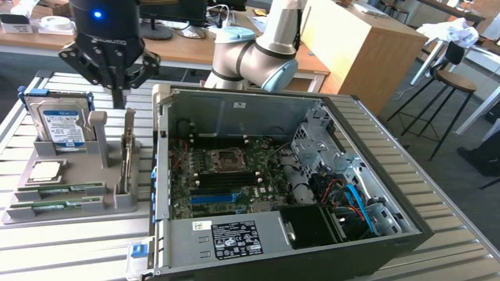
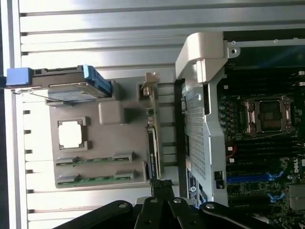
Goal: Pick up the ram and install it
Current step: 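Reach for the ram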
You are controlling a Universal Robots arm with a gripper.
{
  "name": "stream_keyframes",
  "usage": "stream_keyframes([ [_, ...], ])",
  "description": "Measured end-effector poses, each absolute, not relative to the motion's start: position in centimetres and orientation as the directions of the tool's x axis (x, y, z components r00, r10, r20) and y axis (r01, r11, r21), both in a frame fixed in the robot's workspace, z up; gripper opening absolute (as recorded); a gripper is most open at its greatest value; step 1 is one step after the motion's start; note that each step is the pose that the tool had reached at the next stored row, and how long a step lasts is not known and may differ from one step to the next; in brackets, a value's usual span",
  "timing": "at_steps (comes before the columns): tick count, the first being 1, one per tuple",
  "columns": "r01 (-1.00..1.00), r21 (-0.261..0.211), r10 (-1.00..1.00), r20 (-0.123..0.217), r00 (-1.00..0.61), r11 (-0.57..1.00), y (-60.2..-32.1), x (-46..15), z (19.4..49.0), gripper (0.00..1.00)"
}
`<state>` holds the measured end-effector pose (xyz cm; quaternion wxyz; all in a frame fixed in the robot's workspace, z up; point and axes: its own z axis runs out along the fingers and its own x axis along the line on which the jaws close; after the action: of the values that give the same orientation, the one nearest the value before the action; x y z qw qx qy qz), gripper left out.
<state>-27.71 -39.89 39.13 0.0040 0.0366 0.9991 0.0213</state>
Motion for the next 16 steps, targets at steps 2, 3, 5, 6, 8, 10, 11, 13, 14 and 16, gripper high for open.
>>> stream_keyframes([
  [2,0.073,0.043,0.073,-0.006,-0.997,0.996,-39.9,-28.2,39.1,0.10],
  [3,0.073,0.043,0.073,-0.006,-0.997,0.996,-39.9,-28.5,39.1,0.10],
  [5,0.073,0.043,0.073,-0.006,-0.997,0.996,-39.9,-29.0,39.1,0.10],
  [6,0.073,0.043,0.073,-0.006,-0.997,0.996,-39.9,-29.3,39.1,0.10],
  [8,0.073,0.043,0.073,-0.005,-0.997,0.996,-39.9,-29.8,39.1,0.10],
  [10,0.073,0.043,0.073,-0.005,-0.997,0.996,-39.9,-30.3,39.1,0.10],
  [11,0.073,0.043,0.073,-0.005,-0.997,0.996,-39.9,-30.5,39.1,0.10],
  [13,0.073,0.043,0.073,-0.005,-0.997,0.996,-39.9,-31.0,39.1,0.10],
  [14,0.073,0.043,0.073,-0.005,-0.997,0.996,-39.9,-31.2,39.1,0.10],
  [16,0.073,0.043,0.073,-0.005,-0.997,0.996,-39.9,-31.7,39.1,0.10],
])
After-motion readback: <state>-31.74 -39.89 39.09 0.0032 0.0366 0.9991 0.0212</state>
